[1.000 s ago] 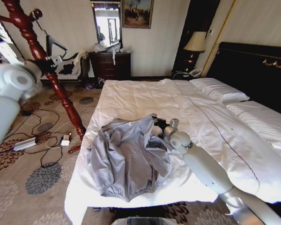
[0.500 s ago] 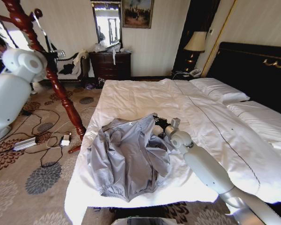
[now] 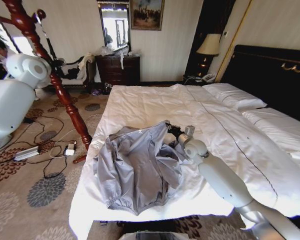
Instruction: Pick up the clothes from the bed and hang them on the clothes hanger.
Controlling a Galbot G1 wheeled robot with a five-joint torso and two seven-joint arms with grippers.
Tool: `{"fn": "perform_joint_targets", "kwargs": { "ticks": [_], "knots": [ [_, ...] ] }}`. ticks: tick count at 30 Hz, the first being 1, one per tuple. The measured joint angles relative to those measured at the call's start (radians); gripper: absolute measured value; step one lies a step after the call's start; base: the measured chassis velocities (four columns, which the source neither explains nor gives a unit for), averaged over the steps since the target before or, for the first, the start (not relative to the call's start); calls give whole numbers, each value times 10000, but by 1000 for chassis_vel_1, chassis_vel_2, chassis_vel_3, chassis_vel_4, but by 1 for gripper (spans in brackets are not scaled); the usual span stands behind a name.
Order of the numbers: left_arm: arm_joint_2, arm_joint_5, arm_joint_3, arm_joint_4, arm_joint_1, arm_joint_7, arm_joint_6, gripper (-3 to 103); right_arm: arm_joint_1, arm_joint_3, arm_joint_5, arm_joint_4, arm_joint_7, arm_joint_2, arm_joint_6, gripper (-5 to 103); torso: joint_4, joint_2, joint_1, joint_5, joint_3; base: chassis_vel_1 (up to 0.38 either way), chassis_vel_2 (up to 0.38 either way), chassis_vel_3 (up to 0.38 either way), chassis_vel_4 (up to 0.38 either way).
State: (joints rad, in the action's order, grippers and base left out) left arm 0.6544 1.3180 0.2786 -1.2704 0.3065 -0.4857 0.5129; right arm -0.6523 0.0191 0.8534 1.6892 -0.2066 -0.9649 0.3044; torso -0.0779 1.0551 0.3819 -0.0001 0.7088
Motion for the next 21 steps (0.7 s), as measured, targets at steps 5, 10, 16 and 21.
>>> {"fn": "perform_joint_targets", "kwargs": {
  "ticks": [5, 10, 16, 21],
  "knots": [
    [-113, 1, 36, -177, -20, 75, -86, 19, -84, 0, 0, 30, -47, -40, 17, 0, 2, 0, -1, -1, 0, 0, 0, 0, 0],
    [-216, -6, 58, -360, -79, 48, -204, 18, -95, 0, 55, 37, -91, -64, 29, 0, -1, 0, -1, 2, 0, 0, 0, 0, 0],
    [-443, 23, 6, -841, -172, 100, -330, 18, -93, -29, 57, 56, -100, -12, 31, 0, -1, 0, -2, 1, 0, 0, 0, 0, 0],
    [-648, 161, -28, -1301, -240, 194, -347, 18, -38, -55, 79, 96, -116, -5, 35, 0, 3, 0, -1, 1, 0, 0, 0, 0, 0]
  ]
}}
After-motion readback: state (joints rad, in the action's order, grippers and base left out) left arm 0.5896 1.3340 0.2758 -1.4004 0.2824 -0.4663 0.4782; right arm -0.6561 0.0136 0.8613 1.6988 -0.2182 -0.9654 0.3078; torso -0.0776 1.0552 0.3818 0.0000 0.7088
